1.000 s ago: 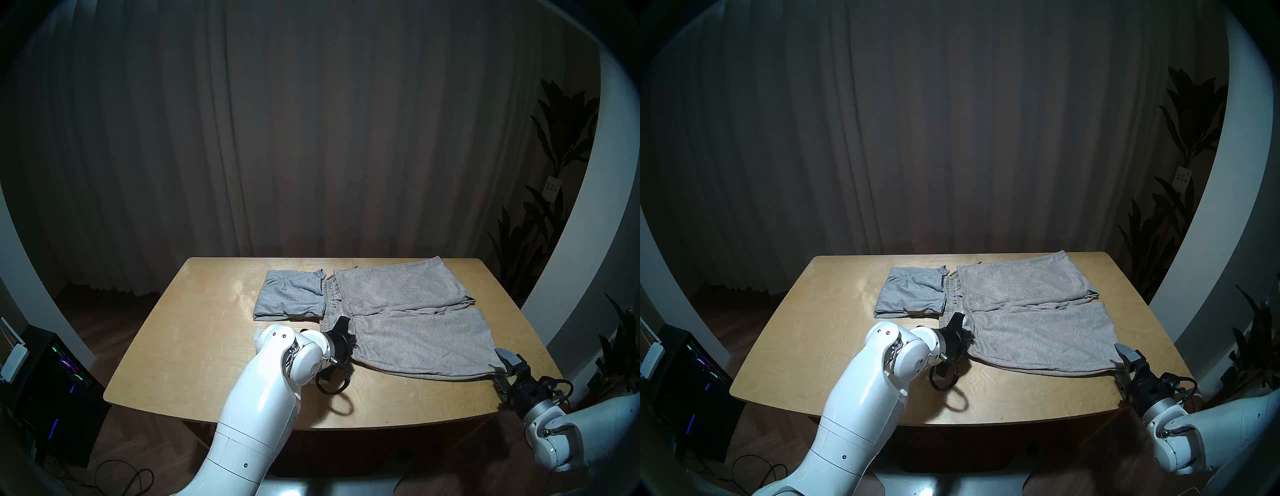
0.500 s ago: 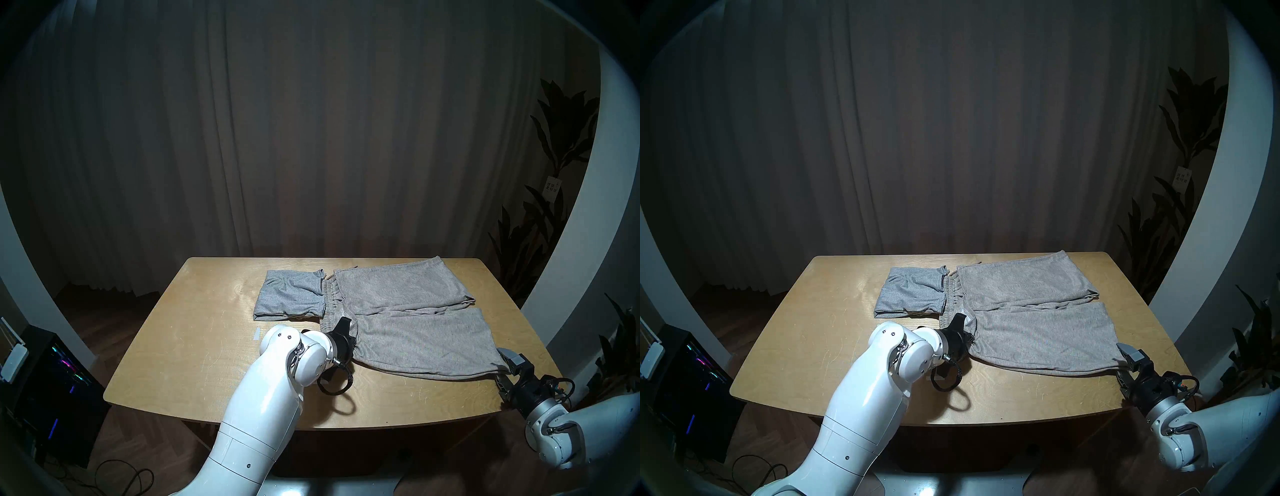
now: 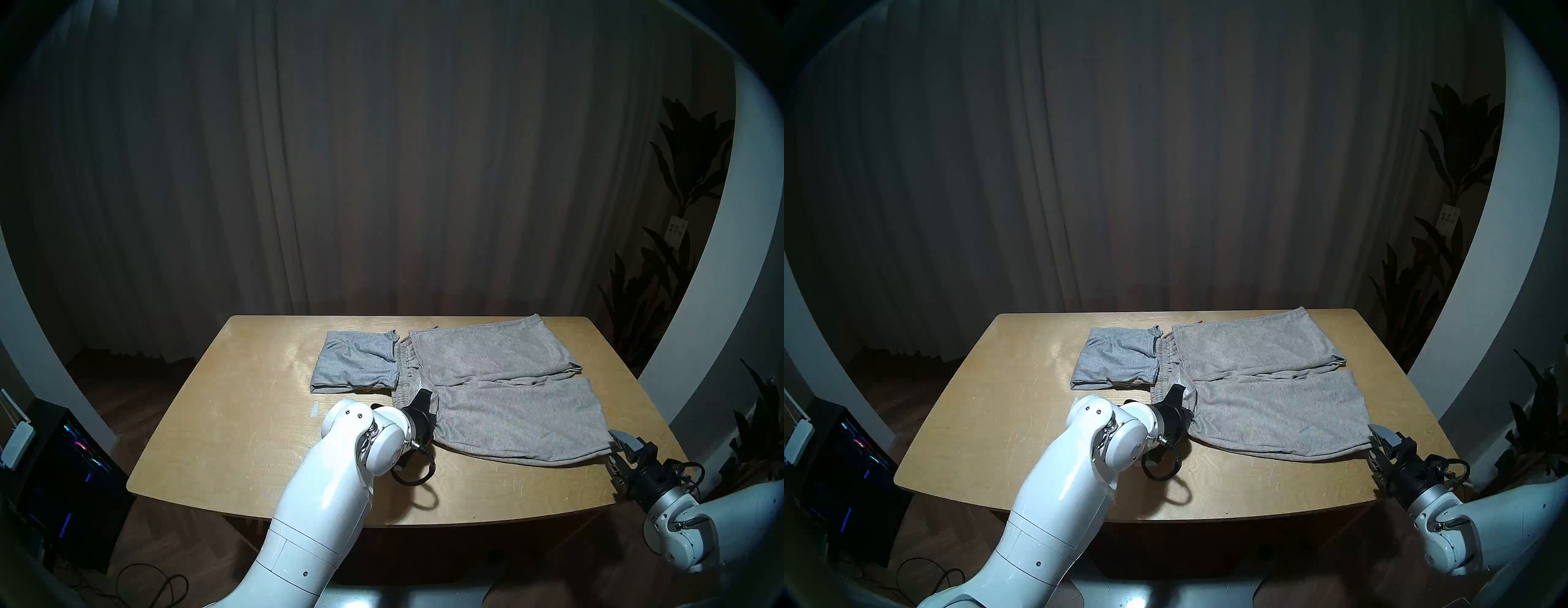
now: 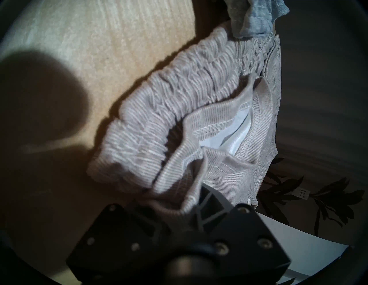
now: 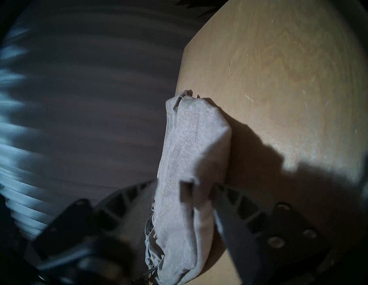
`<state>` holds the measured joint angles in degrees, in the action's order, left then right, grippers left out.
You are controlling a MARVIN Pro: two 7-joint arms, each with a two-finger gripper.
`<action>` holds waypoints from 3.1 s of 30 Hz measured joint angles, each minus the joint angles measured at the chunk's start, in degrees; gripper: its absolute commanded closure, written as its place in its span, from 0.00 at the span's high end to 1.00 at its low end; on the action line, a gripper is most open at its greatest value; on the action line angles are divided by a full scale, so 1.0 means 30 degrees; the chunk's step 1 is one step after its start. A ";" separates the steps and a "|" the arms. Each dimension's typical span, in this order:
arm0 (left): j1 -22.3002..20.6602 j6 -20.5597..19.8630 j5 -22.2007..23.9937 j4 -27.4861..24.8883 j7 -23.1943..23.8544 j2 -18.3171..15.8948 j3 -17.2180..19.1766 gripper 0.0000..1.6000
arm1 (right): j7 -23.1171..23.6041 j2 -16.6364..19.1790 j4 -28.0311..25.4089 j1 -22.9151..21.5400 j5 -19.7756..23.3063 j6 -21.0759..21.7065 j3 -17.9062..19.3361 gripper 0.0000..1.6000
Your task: Fold pants twice and stack them
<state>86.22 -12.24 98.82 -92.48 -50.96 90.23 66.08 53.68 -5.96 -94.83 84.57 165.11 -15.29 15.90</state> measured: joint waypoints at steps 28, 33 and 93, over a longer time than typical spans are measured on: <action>0.0383 0.1484 -0.0774 -0.0669 0.0002 -0.0348 -0.0639 0.31 | 0.0744 -0.0004 -0.0482 0.0511 -0.0001 0.2929 0.0491 1.00; 0.0509 0.1737 -0.0893 -0.0839 -0.0001 -0.0420 -0.0551 0.34 | 0.1063 -0.0004 -0.0561 0.0538 -0.0001 0.3341 0.0684 1.00; 0.1453 0.4093 -0.2336 -0.3011 -0.0140 -0.0808 -0.0351 1.00 | 0.2657 -0.1797 -0.0983 0.2473 0.0002 0.1229 0.2407 1.00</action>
<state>90.58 0.04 91.81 -101.51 -51.38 87.81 65.03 61.65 -11.35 -97.78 91.99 165.12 -11.61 23.12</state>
